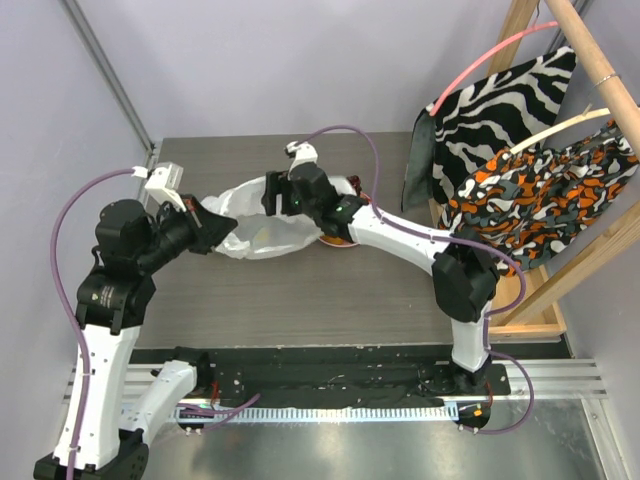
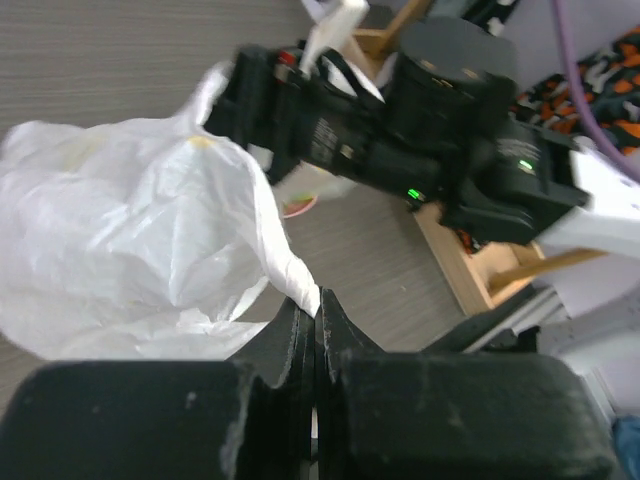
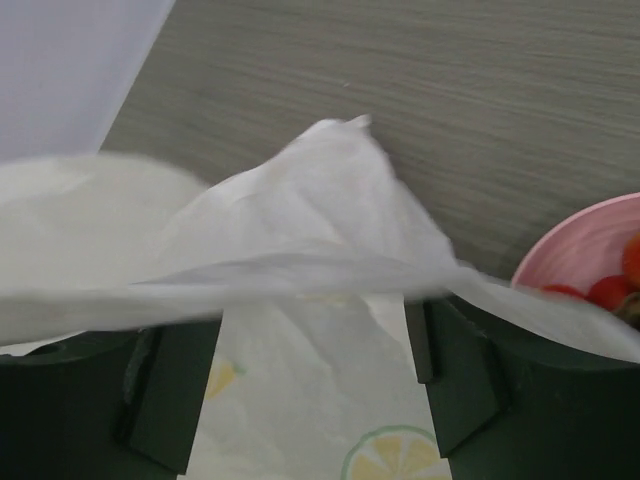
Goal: Place the fruits into the plastic bag
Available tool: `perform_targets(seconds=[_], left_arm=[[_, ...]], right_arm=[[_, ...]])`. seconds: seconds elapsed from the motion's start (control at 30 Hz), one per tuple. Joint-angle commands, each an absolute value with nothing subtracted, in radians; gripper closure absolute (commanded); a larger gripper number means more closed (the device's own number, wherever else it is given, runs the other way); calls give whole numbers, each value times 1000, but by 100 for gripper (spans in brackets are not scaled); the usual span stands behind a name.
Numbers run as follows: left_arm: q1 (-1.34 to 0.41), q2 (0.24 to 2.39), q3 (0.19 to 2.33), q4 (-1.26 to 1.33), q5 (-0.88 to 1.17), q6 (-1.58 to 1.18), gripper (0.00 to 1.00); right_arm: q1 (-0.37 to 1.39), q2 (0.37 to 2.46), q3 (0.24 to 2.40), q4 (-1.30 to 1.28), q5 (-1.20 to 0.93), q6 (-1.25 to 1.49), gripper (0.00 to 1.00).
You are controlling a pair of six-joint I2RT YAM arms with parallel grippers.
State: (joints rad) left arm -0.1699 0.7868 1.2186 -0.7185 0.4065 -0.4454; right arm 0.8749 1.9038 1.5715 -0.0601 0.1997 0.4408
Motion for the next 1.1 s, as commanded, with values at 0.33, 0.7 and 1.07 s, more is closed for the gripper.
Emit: perform_targets(seconds=[0.33, 0.7, 1.07], left_arm=[[-153, 838, 1212, -657, 241, -428, 100], [-152, 818, 1146, -629, -61, -342, 100], [-150, 769, 1005, -497, -78, -296, 100]], right_arm=[[816, 1821, 1571, 43, -136, 365, 10], [816, 1618, 1405, 112, -439, 385, 10], [664, 1614, 1477, -208, -73, 391, 13]])
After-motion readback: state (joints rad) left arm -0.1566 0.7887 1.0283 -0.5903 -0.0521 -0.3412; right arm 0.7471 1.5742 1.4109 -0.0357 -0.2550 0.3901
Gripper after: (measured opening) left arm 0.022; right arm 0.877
